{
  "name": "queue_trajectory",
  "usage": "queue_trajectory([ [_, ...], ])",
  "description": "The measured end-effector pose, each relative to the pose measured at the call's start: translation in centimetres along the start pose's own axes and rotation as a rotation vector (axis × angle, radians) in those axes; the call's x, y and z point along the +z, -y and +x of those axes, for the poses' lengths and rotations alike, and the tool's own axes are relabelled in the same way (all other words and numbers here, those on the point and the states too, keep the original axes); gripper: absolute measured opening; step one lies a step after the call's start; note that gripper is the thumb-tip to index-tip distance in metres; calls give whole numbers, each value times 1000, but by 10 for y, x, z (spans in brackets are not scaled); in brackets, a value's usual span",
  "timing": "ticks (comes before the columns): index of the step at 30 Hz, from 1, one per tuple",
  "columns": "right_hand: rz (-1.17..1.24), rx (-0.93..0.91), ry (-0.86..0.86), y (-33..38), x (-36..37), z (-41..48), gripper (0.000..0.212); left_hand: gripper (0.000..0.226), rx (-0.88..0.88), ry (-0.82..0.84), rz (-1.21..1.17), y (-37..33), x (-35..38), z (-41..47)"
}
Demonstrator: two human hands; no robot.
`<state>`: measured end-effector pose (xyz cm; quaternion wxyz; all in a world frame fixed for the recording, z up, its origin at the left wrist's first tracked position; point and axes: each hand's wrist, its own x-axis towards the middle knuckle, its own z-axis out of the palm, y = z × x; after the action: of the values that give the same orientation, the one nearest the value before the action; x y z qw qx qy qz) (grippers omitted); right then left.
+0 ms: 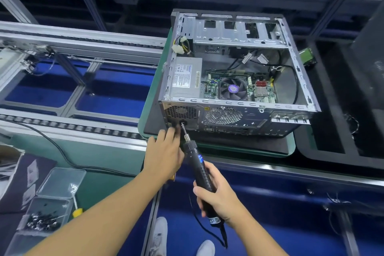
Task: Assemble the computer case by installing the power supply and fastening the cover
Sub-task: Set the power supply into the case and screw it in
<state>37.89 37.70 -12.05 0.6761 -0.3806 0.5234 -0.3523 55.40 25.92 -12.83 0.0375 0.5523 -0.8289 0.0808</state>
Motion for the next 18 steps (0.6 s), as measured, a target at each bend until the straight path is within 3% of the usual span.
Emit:
queue_trajectory([
  [4,1,-40,-3,15,1,-9,62,56,-21,98,-52,1,-9,-4],
  [8,-24,-50,12,37,9,-14,57,30,-105,76,-434,9,-19,-16],
  [10,-38,-34,29,50,21,-11,55,15,-244,149,-720,13,-29,-24],
  [14,-136,-35,55,63,57,5,47,28,-742,286,-1266,30,-45,-47],
  [18,-299,18,121,59,101,29,45,28,-911,430,-1664,68,-53,-86],
])
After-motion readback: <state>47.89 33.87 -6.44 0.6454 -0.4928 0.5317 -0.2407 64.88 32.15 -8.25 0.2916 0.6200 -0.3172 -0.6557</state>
